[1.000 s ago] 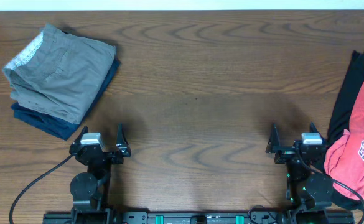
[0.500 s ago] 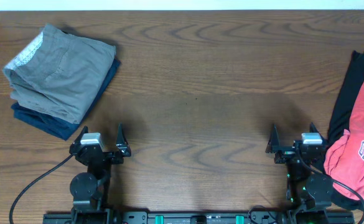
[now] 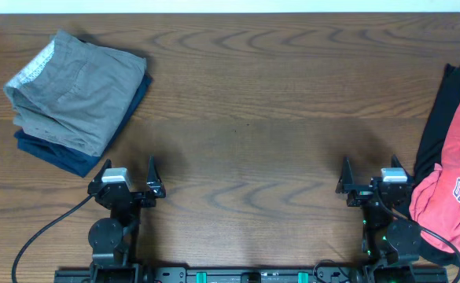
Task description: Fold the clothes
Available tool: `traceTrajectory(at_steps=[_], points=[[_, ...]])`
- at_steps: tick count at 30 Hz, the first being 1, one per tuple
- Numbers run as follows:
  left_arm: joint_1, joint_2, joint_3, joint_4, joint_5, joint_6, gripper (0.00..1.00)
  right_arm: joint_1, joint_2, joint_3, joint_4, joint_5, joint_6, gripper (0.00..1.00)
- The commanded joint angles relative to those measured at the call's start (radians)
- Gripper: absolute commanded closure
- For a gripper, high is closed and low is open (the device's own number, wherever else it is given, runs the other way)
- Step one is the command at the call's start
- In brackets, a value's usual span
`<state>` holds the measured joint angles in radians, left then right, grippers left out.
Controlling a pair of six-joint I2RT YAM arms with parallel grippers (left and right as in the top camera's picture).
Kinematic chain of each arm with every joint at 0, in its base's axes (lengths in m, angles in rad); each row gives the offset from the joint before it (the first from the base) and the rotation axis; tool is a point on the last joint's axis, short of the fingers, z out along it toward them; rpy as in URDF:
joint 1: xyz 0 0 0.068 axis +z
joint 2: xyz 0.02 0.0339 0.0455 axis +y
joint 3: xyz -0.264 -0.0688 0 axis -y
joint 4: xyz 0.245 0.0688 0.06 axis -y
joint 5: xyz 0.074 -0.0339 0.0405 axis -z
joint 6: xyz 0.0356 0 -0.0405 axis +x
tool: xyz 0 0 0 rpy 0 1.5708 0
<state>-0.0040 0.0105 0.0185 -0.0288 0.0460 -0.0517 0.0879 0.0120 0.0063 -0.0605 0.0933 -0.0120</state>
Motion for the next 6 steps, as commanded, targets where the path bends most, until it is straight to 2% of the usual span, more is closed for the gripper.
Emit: traceTrajectory(at_steps=[1,6], points=[[-0.004,-0.006,-0.014,-0.040,-0.005,-0.006,0.02,-0.011,-0.005,-0.001,-0.004,-0.004,-0.012,0.01],[-0.004,-0.006,-0.014,-0.040,-0.005,-0.006,0.02,-0.011,-0.005,-0.001,-0.004,-0.004,-0.012,0.01]])
